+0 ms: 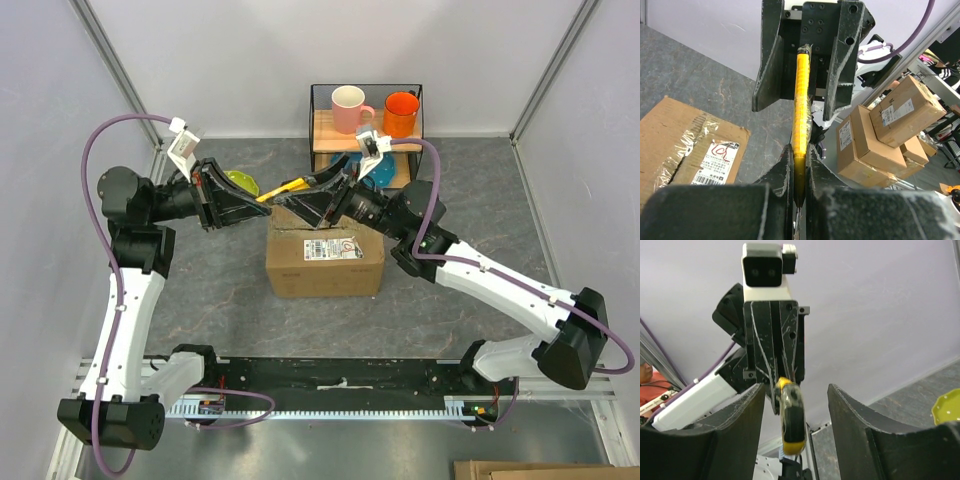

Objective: Unpack the express box
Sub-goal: Pick up the knife from the center of the board.

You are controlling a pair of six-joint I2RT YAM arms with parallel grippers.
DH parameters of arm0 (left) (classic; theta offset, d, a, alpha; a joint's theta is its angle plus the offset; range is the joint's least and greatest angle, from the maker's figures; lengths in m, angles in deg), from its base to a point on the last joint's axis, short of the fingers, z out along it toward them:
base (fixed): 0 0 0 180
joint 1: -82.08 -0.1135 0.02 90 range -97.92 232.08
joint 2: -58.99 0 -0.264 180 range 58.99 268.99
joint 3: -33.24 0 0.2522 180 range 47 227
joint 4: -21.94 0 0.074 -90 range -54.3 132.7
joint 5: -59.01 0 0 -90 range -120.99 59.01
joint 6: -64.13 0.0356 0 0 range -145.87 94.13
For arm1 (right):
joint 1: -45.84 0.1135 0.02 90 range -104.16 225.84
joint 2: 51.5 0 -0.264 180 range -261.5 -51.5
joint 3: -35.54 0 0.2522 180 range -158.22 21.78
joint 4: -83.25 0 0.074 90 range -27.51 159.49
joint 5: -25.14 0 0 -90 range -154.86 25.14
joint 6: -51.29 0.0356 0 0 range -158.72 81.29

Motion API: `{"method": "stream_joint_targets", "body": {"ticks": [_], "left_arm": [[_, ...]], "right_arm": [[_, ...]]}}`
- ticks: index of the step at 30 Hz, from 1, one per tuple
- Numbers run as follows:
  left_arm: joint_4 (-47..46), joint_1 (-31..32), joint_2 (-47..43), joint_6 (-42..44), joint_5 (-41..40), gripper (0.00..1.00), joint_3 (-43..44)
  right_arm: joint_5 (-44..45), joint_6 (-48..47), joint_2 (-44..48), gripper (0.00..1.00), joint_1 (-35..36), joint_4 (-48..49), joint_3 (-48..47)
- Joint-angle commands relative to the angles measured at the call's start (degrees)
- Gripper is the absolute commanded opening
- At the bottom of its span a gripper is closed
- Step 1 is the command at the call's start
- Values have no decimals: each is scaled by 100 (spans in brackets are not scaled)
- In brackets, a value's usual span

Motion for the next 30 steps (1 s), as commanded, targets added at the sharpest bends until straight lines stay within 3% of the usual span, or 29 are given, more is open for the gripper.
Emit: {"method": "stream_joint_targets", "body": {"ticks": [1,4,7,8,12,18,20,21,23,30], "left_arm": [[45,-17,-184,161,196,2,-144],[63,-17,-237,213,170,2,-232],[72,-17,-263,248,152,2,-250],[72,-17,-254,248,152,2,-250],[351,-17,-237,476,143,4,-250],[1563,-26,88,1336,739,40,163],[2162,-35,185,1775,1179,44,339],[2224,-43,237,1795,1319,55,357],[2216,-52,238,1848,1619,57,295],[2190,-35,-52,1980,1769,52,102]], "right_arm": [[149,232,-147,58,2,664,-184],[97,329,-270,49,2,787,-228],[79,408,-331,31,2,857,-211],[96,417,-323,21,10,892,-150],[132,417,-253,0,2,867,-17],[158,31,72,0,-95,147,-78],[27,-144,195,0,-217,-204,-183],[-165,-207,213,0,-253,-336,-236],[-281,-417,275,0,-297,-713,-403],[-387,-550,354,0,-324,-979,-501]]}}
